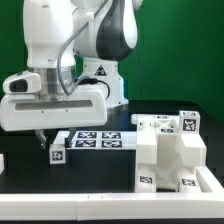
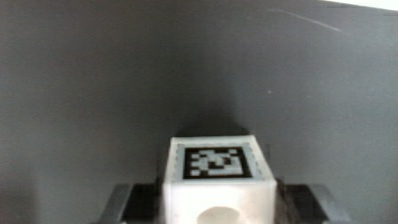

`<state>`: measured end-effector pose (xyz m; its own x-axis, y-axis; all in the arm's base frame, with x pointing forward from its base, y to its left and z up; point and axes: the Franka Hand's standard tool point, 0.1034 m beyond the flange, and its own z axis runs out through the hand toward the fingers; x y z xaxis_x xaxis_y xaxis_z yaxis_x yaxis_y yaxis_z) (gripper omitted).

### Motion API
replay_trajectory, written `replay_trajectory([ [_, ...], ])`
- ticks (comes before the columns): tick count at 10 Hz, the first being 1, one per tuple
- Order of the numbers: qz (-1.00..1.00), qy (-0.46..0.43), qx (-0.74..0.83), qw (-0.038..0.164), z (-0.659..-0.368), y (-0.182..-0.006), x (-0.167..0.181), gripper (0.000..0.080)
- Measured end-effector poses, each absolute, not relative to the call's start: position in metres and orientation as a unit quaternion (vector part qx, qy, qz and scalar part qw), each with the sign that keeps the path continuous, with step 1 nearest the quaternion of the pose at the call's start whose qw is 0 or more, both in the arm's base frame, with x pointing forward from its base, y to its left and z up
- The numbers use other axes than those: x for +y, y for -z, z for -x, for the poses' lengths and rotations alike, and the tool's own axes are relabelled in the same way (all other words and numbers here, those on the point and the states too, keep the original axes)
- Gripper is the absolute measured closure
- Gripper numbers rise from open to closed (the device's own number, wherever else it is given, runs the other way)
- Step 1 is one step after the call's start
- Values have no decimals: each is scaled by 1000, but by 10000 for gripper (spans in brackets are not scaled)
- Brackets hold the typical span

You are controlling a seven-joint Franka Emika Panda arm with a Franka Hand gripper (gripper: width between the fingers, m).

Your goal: Assemble chair

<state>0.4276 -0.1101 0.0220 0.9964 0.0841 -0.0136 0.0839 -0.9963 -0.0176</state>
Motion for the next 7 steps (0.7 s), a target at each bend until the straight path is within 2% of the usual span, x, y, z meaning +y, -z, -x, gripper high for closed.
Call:
replay_trajectory([
  [2, 999, -8, -42, 9, -427, -22, -110, 521],
  [3, 999, -10, -41, 10, -427, -21, -110, 345],
  [4, 998, -36, -34, 27, -430, -23, -109, 222],
  [5, 998, -40, -24, 32, -440, -28, -111, 222],
  [6, 995, -86, -10, 47, -443, -30, -104, 165],
  [7, 991, -120, -6, 51, -458, -36, -104, 154],
])
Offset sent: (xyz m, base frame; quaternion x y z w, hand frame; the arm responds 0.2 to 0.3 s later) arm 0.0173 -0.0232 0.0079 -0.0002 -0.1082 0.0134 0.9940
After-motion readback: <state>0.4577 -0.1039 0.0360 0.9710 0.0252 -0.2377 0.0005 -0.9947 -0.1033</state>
